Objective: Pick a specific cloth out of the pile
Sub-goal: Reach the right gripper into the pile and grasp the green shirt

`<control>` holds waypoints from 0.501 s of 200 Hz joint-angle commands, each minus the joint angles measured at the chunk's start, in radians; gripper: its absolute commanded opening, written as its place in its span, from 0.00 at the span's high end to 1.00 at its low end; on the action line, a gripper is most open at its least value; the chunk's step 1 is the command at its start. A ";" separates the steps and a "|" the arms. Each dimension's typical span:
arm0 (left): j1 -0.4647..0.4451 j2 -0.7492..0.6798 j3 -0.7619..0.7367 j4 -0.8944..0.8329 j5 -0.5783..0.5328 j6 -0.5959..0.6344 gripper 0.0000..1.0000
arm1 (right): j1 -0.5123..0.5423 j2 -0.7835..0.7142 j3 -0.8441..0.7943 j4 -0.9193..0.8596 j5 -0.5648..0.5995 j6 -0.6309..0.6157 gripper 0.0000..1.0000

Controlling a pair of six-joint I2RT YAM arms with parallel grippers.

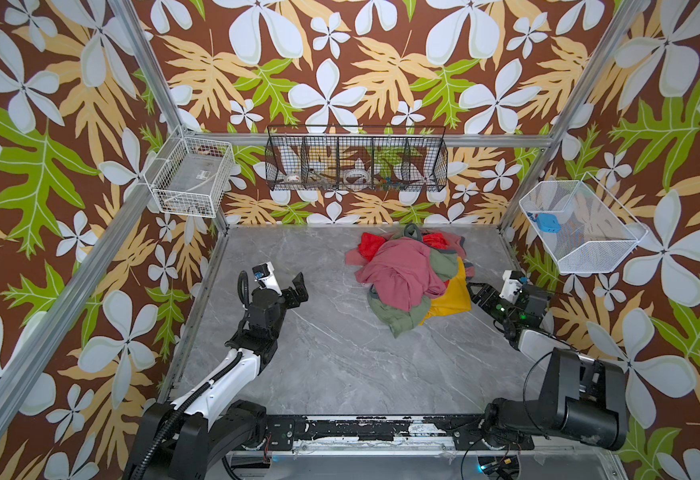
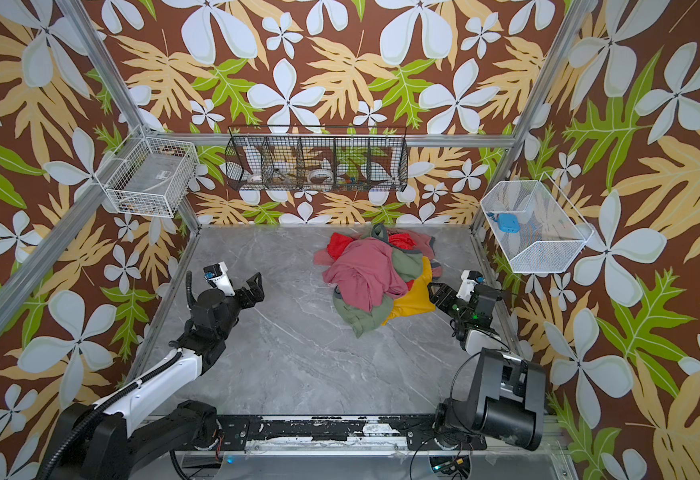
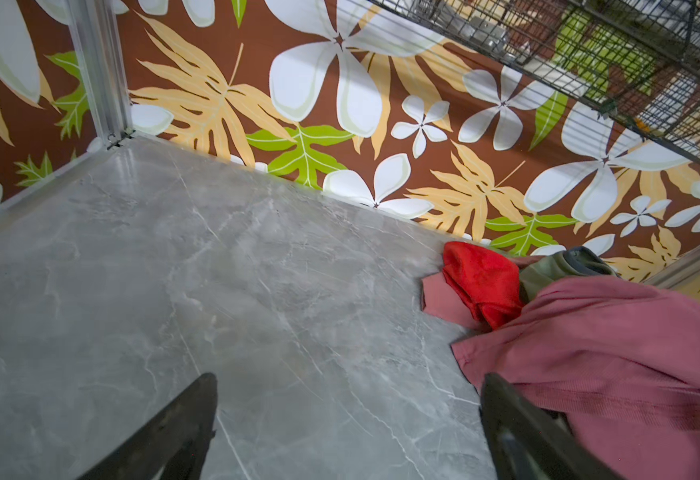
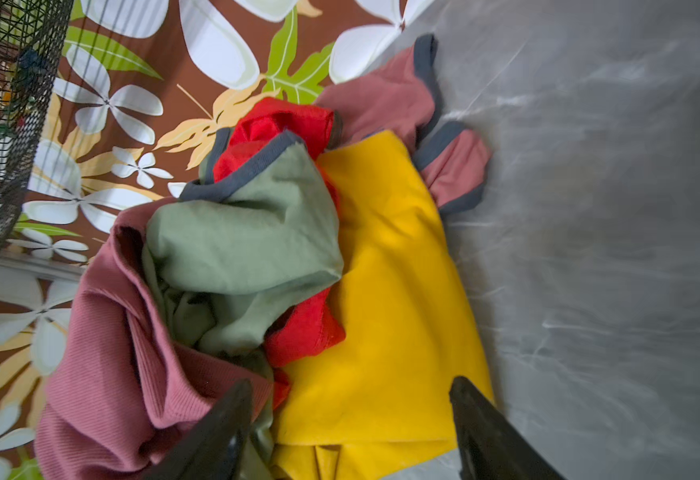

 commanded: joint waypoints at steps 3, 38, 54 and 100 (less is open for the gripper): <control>-0.007 -0.010 -0.012 0.002 -0.048 -0.051 0.01 | 0.004 0.064 0.022 0.102 -0.109 0.100 0.31; -0.008 -0.023 -0.013 -0.015 -0.049 -0.033 0.01 | 0.076 0.141 0.082 0.081 -0.105 0.093 0.39; -0.008 -0.030 -0.010 -0.033 -0.050 -0.022 0.01 | 0.117 0.179 0.115 0.070 -0.091 0.090 0.45; -0.008 -0.041 -0.008 -0.057 -0.033 -0.014 0.01 | 0.135 0.233 0.123 0.073 -0.020 0.122 0.55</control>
